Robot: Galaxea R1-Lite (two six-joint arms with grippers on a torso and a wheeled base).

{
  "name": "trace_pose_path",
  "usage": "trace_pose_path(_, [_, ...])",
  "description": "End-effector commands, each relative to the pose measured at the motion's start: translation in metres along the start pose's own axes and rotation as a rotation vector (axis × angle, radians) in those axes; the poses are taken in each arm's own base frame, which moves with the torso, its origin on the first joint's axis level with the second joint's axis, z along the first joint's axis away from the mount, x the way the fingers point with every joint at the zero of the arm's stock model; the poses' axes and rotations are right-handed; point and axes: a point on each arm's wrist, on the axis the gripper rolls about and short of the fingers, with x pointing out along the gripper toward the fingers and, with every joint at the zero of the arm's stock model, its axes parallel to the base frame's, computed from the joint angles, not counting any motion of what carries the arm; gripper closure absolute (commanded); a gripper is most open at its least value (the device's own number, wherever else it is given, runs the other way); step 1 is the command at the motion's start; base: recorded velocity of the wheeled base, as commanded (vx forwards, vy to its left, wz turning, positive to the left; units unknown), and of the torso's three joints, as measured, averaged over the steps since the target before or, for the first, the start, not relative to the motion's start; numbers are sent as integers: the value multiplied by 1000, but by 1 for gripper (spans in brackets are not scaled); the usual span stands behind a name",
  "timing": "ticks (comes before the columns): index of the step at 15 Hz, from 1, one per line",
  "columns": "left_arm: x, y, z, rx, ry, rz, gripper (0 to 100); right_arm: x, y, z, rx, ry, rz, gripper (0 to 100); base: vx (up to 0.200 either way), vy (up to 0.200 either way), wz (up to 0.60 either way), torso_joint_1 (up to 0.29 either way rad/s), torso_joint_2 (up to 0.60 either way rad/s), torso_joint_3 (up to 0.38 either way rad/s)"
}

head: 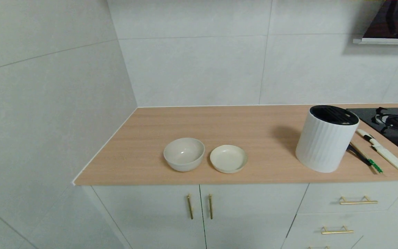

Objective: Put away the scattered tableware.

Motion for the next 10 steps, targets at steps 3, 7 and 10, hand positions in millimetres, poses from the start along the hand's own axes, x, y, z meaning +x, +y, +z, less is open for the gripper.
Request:
trace_pose_path(3, [0, 0, 0, 0, 1, 1, 0, 0, 0, 0, -1, 0, 1, 0, 0, 200, 0, 2, -1, 6])
trace_pose_path(7, [0, 0, 0, 0, 1, 0, 0, 0, 0, 0, -1, 0, 1, 0, 0, 150, 0, 4, 3, -3])
trace_pose_path(10, [0, 0, 0, 1, 1, 0, 0, 0, 0, 0, -1, 0, 1, 0, 0, 0, 0, 0, 0, 0])
